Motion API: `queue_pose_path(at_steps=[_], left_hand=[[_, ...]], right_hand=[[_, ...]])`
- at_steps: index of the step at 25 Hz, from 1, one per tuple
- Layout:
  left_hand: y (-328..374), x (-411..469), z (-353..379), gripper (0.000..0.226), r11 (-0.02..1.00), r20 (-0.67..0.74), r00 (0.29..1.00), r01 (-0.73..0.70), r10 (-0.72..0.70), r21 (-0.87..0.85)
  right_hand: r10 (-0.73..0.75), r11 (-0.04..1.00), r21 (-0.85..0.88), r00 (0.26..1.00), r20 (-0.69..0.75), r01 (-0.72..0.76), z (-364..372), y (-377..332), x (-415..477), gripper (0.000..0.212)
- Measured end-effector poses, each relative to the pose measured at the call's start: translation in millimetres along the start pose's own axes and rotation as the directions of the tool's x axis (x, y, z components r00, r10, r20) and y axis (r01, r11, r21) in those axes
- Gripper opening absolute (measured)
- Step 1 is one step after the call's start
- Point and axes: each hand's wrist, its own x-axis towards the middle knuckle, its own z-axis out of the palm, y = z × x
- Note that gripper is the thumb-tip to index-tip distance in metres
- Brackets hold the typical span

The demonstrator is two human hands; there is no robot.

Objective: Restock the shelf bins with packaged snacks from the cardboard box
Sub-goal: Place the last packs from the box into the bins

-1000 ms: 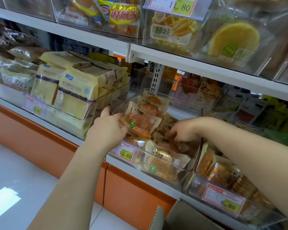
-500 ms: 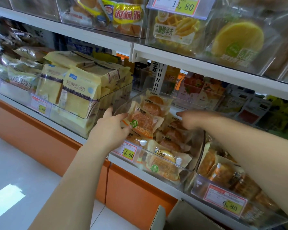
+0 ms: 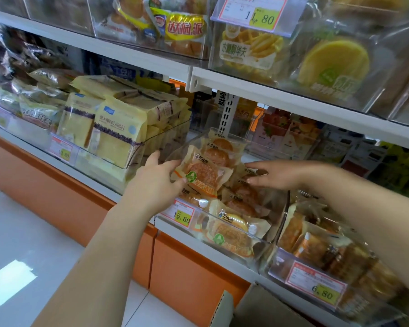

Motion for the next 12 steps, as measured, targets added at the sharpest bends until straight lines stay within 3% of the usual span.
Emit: queue_pose_path(at_steps=[6,12], left_hand=[[7.7,-13.6,-0.1,0.054,1.000,0.046,0.999,0.005,-0.005,-0.011],[7.6,-28.0,-11.8,0.055,1.000,0.032,0.999,0.020,-0.020,-0.006]], right_hand=[[-0.122,0.992,0.039,0.992,-0.021,0.123,23.7,-46.5,-12.6,0.076],[-0.115,0.991,0.050,0.988,-0.105,0.121,37.0,-52.9,-25.6,0.075]])
